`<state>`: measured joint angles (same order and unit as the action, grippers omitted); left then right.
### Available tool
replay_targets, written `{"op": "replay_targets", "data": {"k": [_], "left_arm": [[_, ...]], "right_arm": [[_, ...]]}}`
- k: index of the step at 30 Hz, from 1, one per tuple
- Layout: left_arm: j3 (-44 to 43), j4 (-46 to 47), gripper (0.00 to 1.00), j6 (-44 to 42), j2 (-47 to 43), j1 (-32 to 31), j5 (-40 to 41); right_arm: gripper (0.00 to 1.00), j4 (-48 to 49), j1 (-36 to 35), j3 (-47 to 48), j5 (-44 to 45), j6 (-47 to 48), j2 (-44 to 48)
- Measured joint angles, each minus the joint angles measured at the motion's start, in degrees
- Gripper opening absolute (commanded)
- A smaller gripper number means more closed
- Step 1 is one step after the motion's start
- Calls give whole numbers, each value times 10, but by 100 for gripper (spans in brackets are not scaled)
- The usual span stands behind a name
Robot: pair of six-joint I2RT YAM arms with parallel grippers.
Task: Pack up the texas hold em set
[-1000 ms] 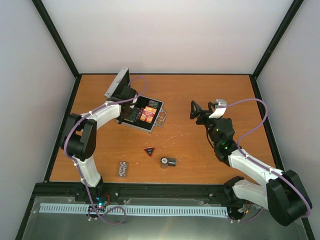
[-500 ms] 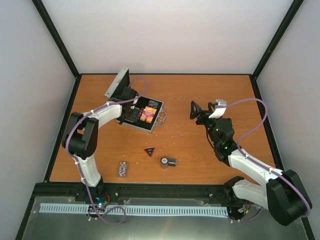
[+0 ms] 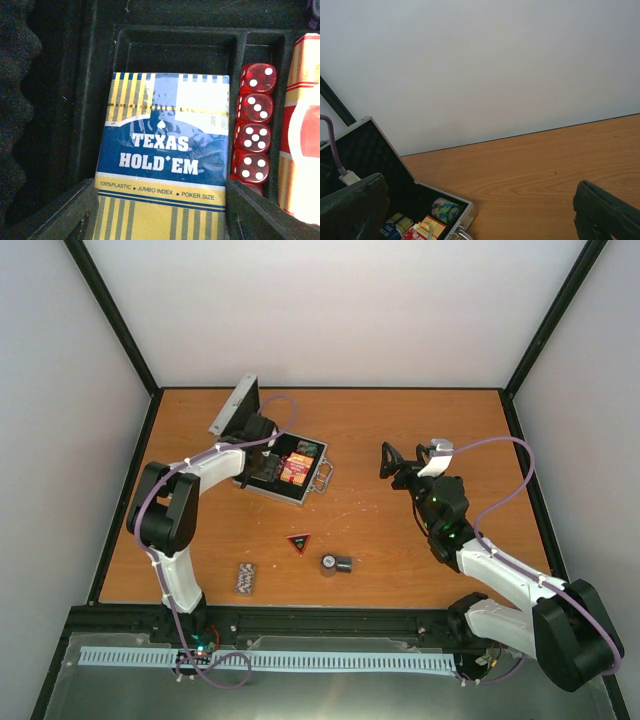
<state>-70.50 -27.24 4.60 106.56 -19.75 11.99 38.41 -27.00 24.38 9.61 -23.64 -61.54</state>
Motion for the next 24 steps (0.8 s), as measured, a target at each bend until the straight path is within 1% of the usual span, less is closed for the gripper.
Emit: {"op": "replay_targets", "data": {"k": [24], "left_arm": [[-5, 21, 66, -6, 14, -3, 10]], "right_arm": [[100, -1, 0, 5, -2, 0, -4]]}}
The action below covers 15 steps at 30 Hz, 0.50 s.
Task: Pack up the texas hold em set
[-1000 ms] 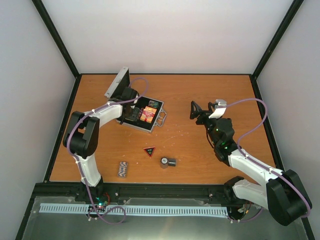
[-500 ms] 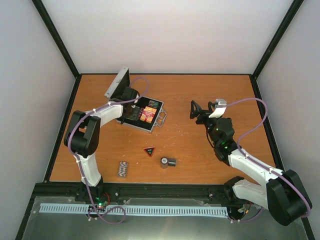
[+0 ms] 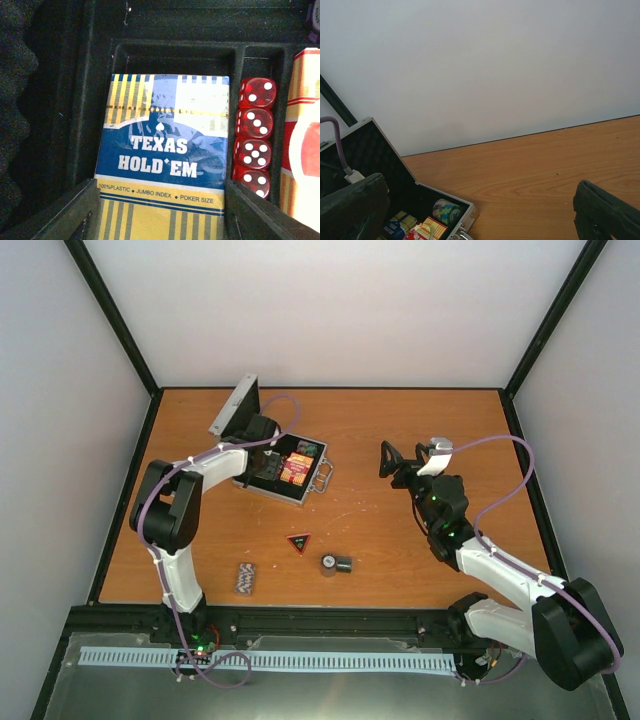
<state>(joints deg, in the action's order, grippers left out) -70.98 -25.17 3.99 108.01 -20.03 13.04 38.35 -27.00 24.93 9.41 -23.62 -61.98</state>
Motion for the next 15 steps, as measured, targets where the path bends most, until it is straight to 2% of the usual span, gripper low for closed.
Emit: {"op": "replay_targets", "data": {"k": [8, 15], "left_arm": [[0, 0, 70, 0, 0, -1, 15], [12, 2, 78, 4, -11, 0, 24]], "right_arm": [[100, 0, 0, 0, 0, 0, 0], [100, 0, 0, 1, -2, 0, 0]]}}
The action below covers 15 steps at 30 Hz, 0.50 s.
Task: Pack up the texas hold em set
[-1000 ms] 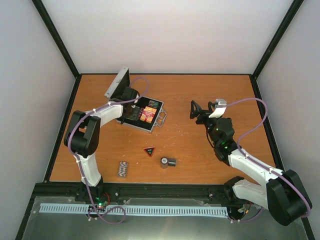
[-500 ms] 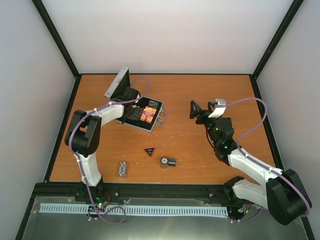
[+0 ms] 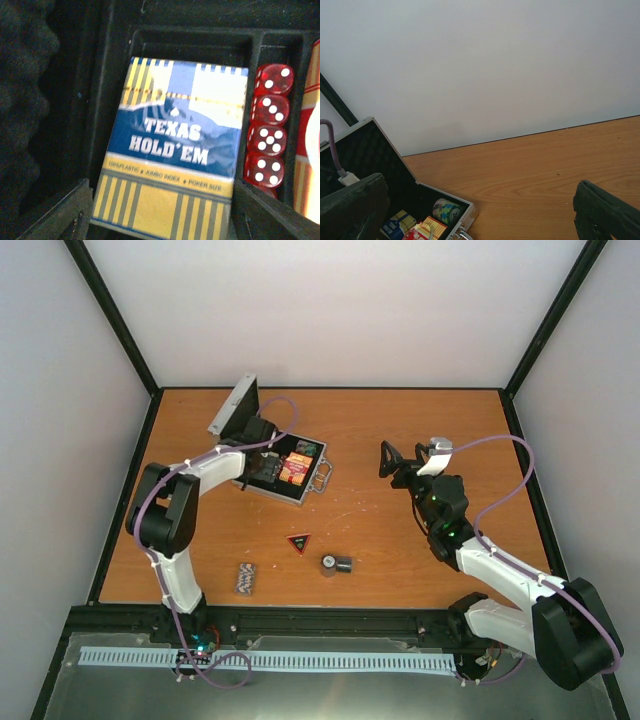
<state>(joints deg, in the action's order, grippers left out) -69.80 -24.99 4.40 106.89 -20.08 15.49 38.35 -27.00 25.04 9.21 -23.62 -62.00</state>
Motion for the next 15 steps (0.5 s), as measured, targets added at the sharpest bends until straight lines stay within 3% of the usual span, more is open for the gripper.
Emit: {"op": "replay_targets", "data": {"k": [7, 15], "left_arm": [[41, 0, 79, 11, -57, 4, -23], [81, 14, 74, 30, -112, 4, -83]], "right_arm": [[100, 0, 0, 0, -3, 0, -2], [100, 0, 0, 0, -5, 0, -3]]}}
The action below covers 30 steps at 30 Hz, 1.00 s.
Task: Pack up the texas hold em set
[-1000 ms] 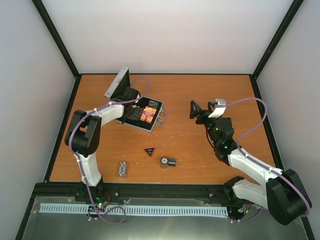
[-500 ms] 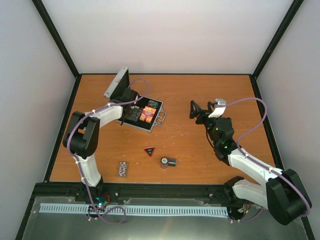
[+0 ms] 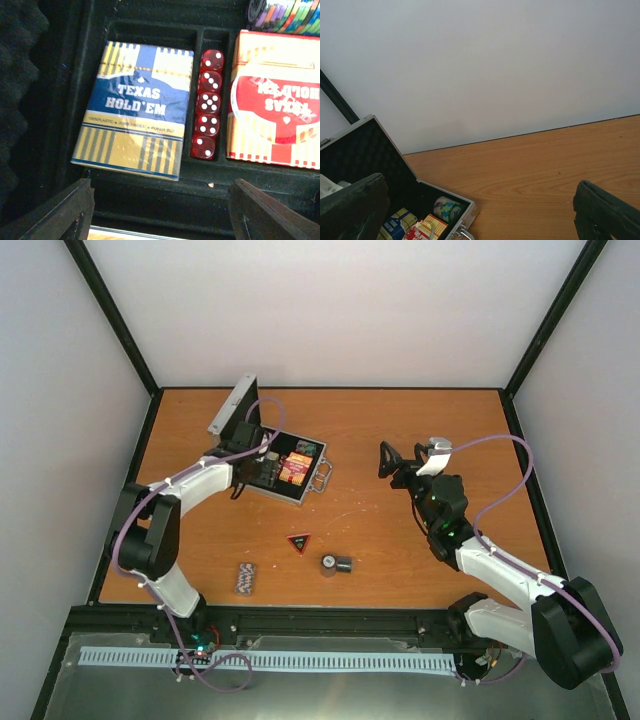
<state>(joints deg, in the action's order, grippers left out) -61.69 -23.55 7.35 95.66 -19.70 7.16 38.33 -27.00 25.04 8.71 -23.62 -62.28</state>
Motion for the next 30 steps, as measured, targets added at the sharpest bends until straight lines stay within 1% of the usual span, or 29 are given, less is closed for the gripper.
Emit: {"op": "replay_targets", "data": {"k": [8, 20, 30], "left_arm": [[10, 16, 71, 8, 22, 0, -15], [10, 24, 70, 8, 62, 0, -13], [5, 33, 67, 7, 73, 0, -12]], "right_arm": [[100, 0, 0, 0, -2, 0, 0], [100, 0, 0, 0, -3, 0, 0], [100, 0, 0, 3, -4, 0, 0]]}}
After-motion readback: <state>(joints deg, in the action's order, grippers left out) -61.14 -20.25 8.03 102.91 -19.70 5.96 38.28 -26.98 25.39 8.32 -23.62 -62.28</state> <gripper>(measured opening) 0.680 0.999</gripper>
